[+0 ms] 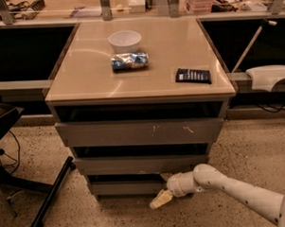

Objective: Open bottom drawer

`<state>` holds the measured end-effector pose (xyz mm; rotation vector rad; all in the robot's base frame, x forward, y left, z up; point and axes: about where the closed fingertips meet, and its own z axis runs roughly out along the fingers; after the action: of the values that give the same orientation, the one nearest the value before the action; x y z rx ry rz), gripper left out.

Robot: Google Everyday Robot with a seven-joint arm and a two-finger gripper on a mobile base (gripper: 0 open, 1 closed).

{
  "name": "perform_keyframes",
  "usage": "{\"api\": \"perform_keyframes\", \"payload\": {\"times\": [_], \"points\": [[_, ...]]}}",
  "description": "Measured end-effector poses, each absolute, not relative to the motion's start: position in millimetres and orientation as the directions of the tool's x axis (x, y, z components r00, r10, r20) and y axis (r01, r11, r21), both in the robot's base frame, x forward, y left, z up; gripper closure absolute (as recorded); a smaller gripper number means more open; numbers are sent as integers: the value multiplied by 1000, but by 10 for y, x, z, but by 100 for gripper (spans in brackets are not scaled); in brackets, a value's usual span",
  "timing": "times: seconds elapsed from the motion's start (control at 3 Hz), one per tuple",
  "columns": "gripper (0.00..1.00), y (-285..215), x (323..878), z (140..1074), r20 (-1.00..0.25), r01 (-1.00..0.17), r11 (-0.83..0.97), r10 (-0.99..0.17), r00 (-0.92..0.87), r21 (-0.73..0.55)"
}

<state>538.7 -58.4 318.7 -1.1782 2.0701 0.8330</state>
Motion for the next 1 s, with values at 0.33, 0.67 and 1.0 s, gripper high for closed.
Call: {"api": "perform_keyframes", "payload": {"times": [0.33,0.67,1.0], "points": [[0,-544,5358,3115,-748,-880,417,-503,-433,229],[0,-528,5387,2696,-697,-848,476,-526,-487,233],[0,-528,5388,2696,-698,-848,476,-526,-487,233]]}}
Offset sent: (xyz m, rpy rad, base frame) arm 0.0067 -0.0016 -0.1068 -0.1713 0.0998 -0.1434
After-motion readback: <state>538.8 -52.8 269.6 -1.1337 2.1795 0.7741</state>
